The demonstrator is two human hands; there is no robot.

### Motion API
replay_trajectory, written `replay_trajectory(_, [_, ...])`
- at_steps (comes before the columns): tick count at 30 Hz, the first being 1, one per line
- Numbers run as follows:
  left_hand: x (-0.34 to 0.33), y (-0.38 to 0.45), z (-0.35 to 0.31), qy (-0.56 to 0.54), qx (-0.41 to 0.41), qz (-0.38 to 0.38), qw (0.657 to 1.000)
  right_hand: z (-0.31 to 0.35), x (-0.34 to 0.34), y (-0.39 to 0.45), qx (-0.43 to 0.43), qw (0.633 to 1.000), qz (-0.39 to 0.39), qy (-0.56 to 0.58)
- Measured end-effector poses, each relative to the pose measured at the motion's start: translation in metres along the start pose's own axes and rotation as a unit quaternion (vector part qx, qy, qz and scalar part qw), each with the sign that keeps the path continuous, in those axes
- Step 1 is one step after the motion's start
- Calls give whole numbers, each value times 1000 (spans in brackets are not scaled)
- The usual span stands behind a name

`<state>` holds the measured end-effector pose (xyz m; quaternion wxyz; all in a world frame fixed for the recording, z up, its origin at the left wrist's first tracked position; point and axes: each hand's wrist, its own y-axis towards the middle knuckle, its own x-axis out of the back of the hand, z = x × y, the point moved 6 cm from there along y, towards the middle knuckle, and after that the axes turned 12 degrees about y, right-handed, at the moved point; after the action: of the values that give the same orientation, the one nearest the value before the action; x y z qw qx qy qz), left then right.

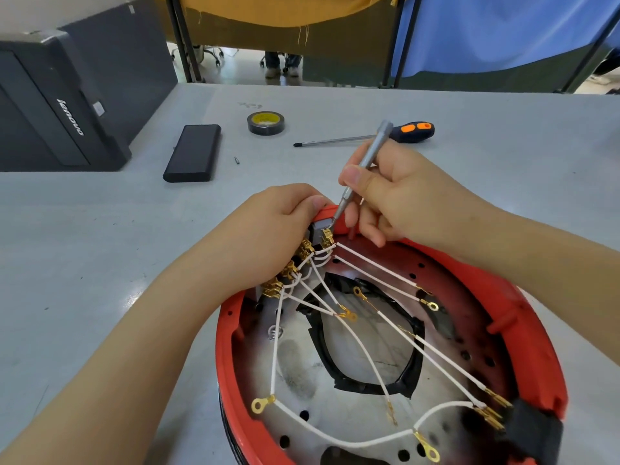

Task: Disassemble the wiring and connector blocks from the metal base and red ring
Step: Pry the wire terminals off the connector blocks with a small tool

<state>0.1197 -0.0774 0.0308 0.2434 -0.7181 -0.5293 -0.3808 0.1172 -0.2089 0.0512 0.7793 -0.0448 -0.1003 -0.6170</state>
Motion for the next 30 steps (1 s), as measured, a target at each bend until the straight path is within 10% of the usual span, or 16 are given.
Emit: replay_trajectory(30, [0, 0, -1, 5, -21, 12, 1000, 6, -15, 26, 15, 994, 96, -57])
